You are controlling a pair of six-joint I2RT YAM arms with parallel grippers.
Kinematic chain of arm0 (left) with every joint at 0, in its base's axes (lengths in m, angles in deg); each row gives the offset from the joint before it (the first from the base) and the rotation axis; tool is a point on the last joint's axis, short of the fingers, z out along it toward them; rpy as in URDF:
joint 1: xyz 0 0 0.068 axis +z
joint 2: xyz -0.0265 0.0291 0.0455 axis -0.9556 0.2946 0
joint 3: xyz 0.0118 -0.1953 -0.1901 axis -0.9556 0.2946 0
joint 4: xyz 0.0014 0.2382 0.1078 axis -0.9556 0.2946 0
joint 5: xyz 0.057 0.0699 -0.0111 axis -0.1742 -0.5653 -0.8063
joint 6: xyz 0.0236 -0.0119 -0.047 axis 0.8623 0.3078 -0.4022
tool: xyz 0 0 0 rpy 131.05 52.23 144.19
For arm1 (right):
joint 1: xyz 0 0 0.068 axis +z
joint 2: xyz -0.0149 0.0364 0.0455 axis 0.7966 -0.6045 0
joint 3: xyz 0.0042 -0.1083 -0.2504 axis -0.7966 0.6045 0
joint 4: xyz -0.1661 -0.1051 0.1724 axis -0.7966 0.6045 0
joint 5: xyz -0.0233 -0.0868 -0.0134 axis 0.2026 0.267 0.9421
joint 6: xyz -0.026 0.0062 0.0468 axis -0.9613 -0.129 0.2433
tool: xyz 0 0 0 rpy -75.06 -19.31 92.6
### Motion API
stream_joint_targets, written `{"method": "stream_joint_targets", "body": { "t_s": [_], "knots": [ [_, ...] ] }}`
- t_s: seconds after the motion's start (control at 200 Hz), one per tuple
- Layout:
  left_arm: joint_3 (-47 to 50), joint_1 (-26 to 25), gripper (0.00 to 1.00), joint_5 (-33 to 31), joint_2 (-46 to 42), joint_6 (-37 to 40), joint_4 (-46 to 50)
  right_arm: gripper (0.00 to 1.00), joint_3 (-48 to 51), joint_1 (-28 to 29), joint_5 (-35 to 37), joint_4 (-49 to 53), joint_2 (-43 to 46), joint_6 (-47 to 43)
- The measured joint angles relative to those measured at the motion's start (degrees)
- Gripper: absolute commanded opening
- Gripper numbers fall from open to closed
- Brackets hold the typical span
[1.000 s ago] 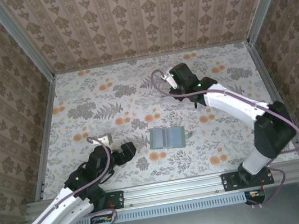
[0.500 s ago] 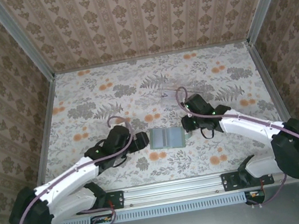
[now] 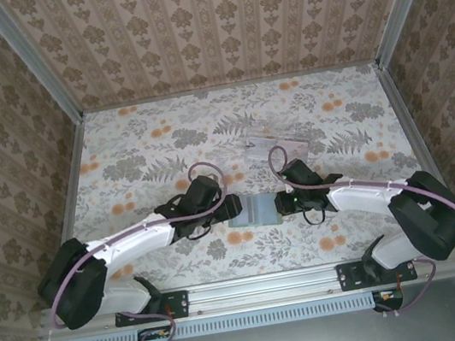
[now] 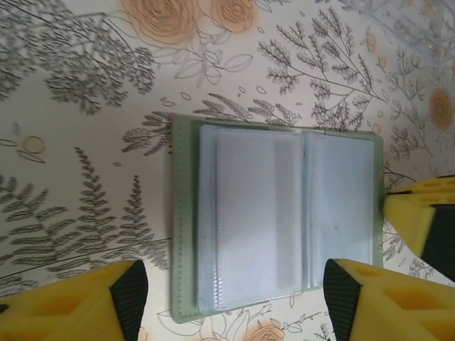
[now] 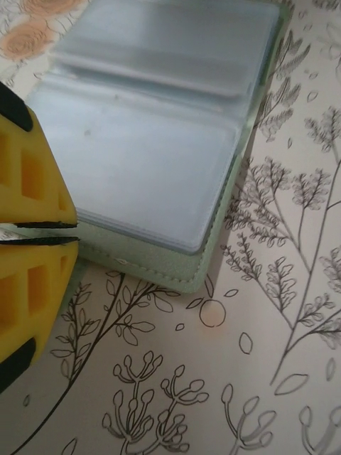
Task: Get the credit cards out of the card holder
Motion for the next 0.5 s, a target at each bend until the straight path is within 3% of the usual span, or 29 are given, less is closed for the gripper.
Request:
{"method": "stream_joint_targets", "body": {
  "t_s": [0.5],
  "knots": [
    [-1.51, -0.46, 0.59, 5.29, 8.9, 0.24, -4.66, 0.17, 0.0, 0.17, -0.02, -0.72, -1.14, 0.63]
  ]
}}
